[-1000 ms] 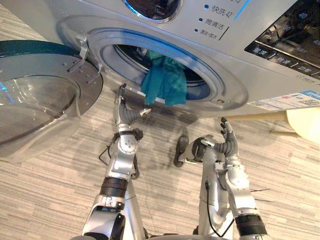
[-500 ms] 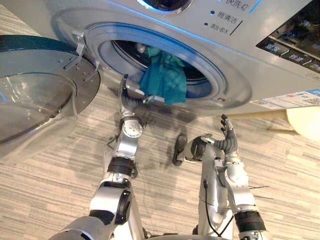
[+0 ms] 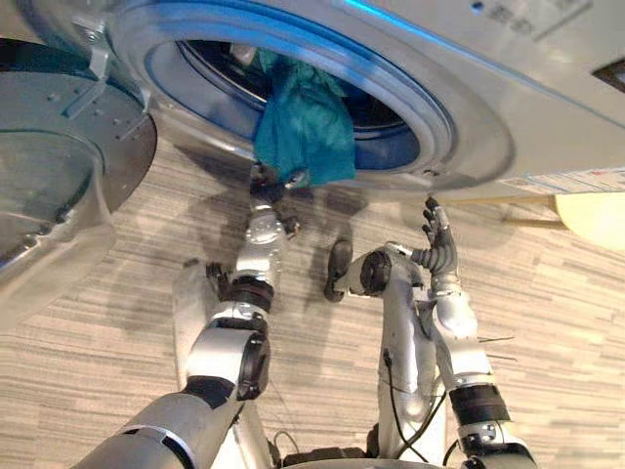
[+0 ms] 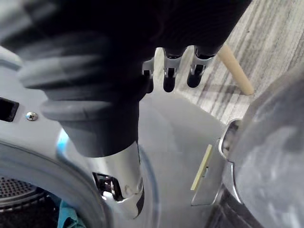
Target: Pick up the laundry basket with both hands and put the clothes into the washing machine.
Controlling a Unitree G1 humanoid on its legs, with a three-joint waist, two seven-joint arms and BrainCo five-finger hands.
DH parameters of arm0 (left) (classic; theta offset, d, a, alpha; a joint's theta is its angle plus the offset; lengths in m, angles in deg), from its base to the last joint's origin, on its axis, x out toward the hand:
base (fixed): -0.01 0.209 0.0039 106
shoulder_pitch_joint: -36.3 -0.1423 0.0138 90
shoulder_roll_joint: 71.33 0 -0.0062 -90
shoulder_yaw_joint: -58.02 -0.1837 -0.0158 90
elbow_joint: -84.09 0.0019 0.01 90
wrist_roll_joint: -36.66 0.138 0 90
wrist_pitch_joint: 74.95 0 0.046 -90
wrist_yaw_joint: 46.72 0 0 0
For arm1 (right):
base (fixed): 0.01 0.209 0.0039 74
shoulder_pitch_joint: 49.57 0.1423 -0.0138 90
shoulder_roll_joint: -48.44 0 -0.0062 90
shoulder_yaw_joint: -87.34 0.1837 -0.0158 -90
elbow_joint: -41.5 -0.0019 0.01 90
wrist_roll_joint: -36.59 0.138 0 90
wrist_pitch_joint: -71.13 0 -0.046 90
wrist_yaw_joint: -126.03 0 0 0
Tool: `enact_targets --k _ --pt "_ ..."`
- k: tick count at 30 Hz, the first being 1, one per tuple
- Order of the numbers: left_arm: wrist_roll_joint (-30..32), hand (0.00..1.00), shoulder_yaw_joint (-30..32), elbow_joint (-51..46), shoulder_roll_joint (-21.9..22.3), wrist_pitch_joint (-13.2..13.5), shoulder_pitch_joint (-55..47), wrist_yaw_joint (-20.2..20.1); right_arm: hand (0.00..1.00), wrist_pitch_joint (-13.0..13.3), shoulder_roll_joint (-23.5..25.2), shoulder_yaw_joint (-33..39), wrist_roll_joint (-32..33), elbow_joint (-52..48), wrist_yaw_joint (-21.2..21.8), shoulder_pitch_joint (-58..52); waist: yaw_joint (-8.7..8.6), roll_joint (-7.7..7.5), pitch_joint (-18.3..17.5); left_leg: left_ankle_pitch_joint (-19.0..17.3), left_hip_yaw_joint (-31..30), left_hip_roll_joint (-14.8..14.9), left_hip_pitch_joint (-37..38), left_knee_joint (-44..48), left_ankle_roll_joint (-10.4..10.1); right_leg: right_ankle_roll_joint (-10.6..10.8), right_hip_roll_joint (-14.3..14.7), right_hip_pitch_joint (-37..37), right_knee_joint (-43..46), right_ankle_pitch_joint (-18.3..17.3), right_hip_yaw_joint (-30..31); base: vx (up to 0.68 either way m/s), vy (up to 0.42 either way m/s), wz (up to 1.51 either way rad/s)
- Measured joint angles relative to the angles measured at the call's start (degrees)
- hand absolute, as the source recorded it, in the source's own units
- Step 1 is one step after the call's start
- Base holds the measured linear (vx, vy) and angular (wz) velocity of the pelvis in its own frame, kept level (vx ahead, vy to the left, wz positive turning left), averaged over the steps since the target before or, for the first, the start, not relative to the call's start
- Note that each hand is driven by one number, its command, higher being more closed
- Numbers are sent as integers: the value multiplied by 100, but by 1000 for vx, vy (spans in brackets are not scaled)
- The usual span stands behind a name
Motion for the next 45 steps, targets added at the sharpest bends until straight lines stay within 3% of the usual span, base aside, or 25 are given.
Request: enact_targets --k 5,6,17,26,34,40,45 --pt "3 0 -247 -31 154 12 -345 -17 0 -22 -18 -26 -3 87 -12 62 -16 0 0 -60 -11 2 -12 0 25 30 2 2 6 -69 -6 -38 -24 2" --pt "4 100 -248 -71 155 11 -415 -12 0 -27 -25 -32 -4 88 -18 62 -21 0 0 -69 -13 8 -13 -4 42 25 2 2 -4 -71 -12 -42 -28 -4" --pt "2 100 -615 -1071 111 161 -424 360 0 20 -115 -90 -7 85 -129 26 15 4 -1 -24 -61 13 -49 55 33 -75 -14 -16 77 -37 -49 31 -26 0" --pt "-9 100 -649 -1603 77 375 -436 414 0 79 -116 -73 -11 73 -126 1 30 23 -11 -29 -75 1 -71 44 25 -36 -17 -33 83 -74 -48 5 -4 1" --pt "79 100 -1042 -2281 74 451 -795 512 0 83 -130 62 -65 -65 -128 -148 190 88 -43 -16 -118 -20 -106 47 18 -175 -59 -52 144 -113 -105 33 -23 3" --pt "337 100 -1054 -2746 -18 454 -957 643 0 82 -236 52 -229 -135 -123 -281 249 373 -228 -16 -143 -16 -128 46 15 -136 -64 -53 145 -156 -132 8 -11 2" --pt "344 100 -1036 -2788 -470 451 -432 713 0 106 -230 12 -226 -275 -110 -353 237 397 -275 -4 -144 42 -186 34 -9 -155 8 -134 114 -129 -137 10 -19 -4"
